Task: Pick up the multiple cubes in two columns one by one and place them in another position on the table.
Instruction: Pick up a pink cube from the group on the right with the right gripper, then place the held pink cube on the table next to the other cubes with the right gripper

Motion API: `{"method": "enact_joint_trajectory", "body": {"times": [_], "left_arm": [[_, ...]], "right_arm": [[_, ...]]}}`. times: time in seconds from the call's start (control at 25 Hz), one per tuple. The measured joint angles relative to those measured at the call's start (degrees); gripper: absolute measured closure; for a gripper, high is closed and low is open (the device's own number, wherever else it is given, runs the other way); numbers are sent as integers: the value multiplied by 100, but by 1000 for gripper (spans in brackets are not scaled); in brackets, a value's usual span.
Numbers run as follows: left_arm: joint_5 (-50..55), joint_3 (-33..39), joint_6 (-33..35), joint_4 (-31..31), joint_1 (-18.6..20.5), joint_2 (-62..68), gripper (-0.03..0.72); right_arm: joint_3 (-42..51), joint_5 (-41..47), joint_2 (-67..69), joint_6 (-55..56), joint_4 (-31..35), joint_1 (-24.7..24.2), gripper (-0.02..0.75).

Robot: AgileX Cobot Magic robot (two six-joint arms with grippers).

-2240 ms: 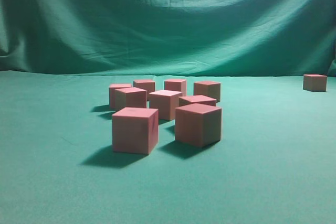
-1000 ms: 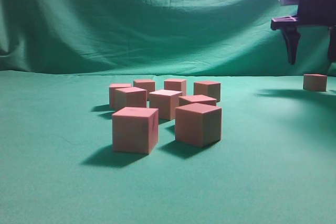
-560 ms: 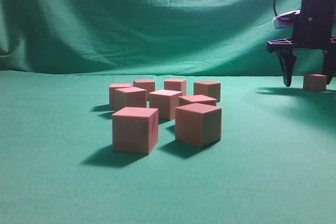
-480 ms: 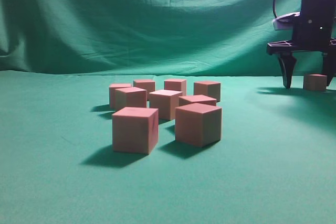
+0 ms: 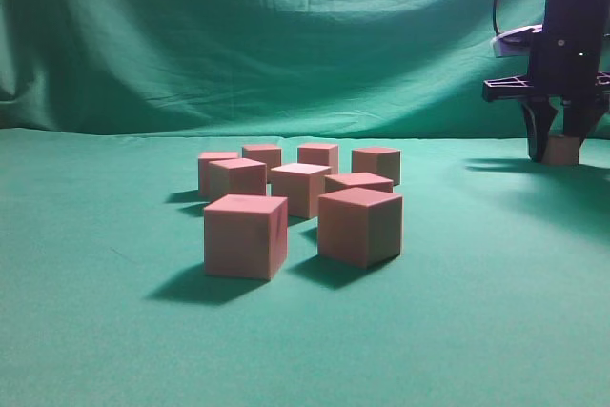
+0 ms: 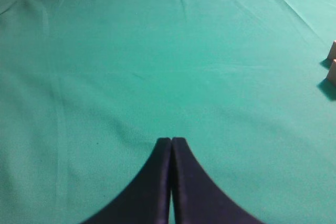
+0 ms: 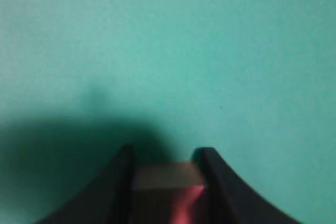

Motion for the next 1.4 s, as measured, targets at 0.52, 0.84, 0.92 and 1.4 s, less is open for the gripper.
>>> {"method": "enact_joint_trajectory", "body": {"times": [0.52,0.84,0.92,1.4], "left_arm": [[0,0,0,0,0,0,688],[0,0,0,0,0,0,688],[0,0,0,0,0,0,688],[0,0,0,0,0,0,688]], "right_arm": [[-672,956,-1144,-20,19,-10,480],[-798,1330,-2907,-20,198,-10,480],[-739,1342,-3279,-20,208,-10,480],[1667,1400,-5327,-541,1407,33,480]]}}
